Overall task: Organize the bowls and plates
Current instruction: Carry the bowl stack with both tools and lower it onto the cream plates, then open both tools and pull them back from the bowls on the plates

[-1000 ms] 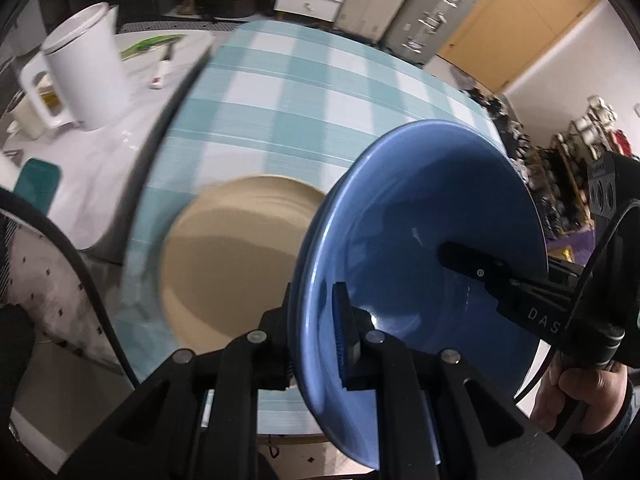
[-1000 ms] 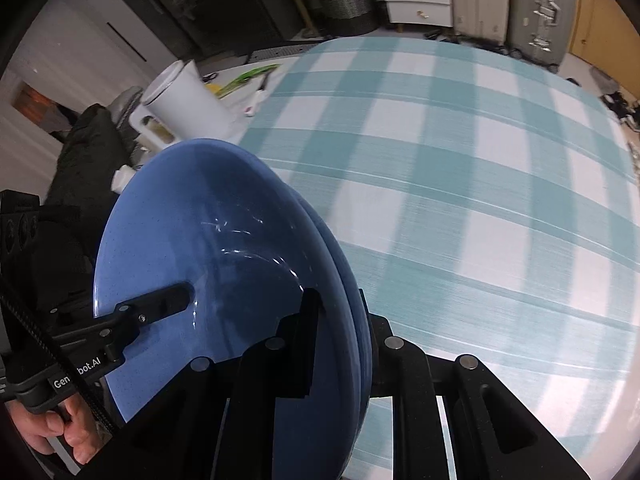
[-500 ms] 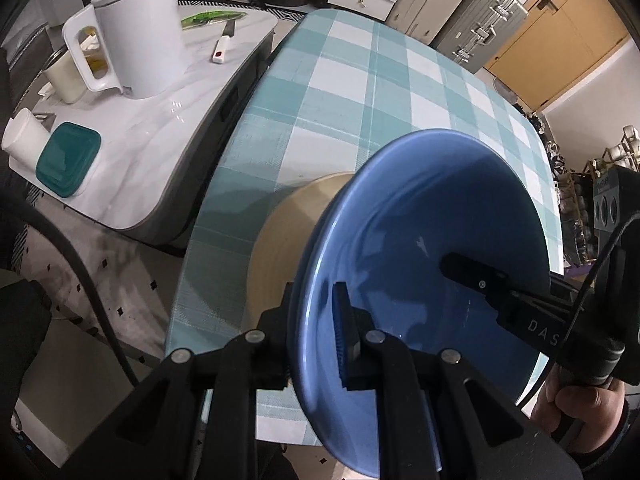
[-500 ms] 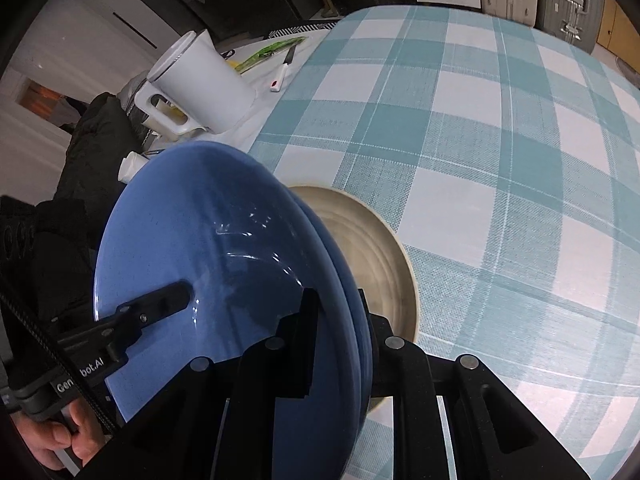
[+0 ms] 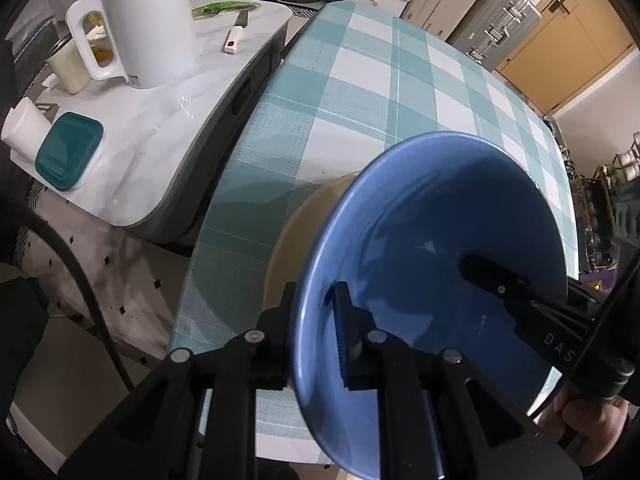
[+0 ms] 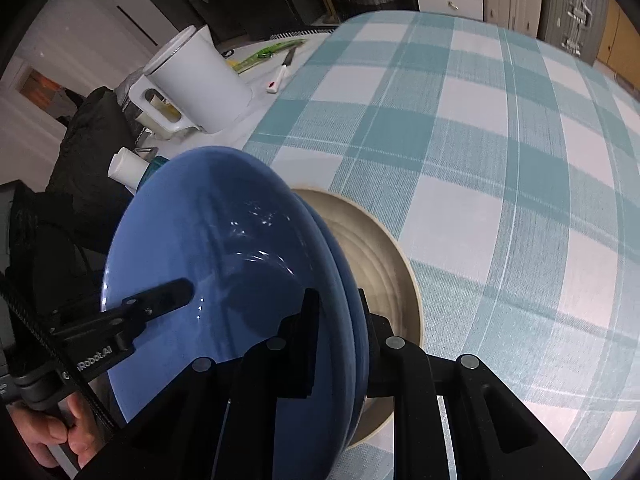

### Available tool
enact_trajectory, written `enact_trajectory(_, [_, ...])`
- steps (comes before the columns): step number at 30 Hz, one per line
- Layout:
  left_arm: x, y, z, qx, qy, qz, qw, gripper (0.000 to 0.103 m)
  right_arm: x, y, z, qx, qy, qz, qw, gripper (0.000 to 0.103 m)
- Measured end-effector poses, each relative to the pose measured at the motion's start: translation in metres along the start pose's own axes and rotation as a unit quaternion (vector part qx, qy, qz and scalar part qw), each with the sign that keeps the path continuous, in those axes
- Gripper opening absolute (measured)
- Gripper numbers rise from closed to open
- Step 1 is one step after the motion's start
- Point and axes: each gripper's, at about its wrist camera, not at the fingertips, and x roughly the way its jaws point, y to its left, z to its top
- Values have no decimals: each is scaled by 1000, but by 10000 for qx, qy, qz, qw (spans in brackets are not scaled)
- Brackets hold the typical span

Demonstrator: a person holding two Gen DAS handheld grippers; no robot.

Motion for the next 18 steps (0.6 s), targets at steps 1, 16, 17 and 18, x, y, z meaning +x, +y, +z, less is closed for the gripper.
enact_trajectory(1, [0, 0, 0, 2, -1, 1, 10000, 15, 0, 1, 0, -42, -15, -44, 10000, 17])
enact_trajectory(16, [-46, 6, -5, -116, -1002, 312, 9944, 48, -73, 8, -16, -664, -1405, -572, 9862, 53])
enact_trajectory(17, [-51, 4, -7, -93, -1080, 294, 9937, 48, -81, 8, -19, -703, -1566, -603, 9833, 56])
enact_trajectory(18, [-55, 3, -9, -88, -1145, 252, 9931, 48, -87, 8, -23, -736, -1677, -588, 9813, 56])
